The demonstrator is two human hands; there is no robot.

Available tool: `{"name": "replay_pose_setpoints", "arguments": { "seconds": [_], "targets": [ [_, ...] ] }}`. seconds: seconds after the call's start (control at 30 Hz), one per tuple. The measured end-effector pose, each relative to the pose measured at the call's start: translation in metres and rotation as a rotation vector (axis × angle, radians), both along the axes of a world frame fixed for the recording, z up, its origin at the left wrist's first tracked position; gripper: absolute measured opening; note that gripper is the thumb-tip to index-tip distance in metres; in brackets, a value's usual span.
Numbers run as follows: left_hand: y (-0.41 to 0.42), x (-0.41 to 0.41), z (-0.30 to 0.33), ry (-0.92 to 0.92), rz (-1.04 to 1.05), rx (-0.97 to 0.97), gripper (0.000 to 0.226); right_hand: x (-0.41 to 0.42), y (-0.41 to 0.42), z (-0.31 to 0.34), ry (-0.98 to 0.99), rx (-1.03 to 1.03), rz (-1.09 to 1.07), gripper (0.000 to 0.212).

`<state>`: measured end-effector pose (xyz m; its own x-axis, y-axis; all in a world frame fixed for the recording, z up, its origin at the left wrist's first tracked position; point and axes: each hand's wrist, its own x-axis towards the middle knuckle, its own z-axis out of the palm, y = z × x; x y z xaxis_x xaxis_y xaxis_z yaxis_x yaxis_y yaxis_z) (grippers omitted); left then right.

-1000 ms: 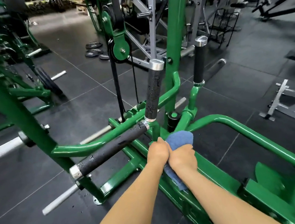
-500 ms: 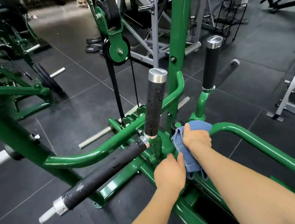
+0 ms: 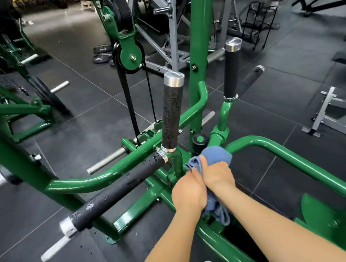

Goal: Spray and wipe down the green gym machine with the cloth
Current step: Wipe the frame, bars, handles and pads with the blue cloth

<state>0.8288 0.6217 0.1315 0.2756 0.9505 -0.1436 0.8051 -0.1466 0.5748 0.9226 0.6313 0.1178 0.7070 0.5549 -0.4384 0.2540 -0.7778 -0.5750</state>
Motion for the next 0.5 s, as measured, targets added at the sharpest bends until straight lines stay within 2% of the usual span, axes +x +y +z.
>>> {"name": "replay_pose_setpoints", "arguments": {
  "seconds": [0.1, 0.27, 0.5],
  "targets": [
    [-0.003, -0.002, 0.002, -0.052, 0.034, -0.011, 0.056, -0.003, -0.011, 0.002, 0.016, -0.032, 0.072, 0.075],
    [-0.004, 0.0, 0.0, -0.05, 0.046, -0.032, 0.065, 0.007, 0.003, 0.008, -0.002, -0.088, 0.104, 0.081],
    [-0.001, -0.001, -0.007, -0.024, 0.019, 0.002, 0.051, 0.039, 0.038, 0.033, -0.113, -0.079, 0.167, 0.06]
  ]
}}
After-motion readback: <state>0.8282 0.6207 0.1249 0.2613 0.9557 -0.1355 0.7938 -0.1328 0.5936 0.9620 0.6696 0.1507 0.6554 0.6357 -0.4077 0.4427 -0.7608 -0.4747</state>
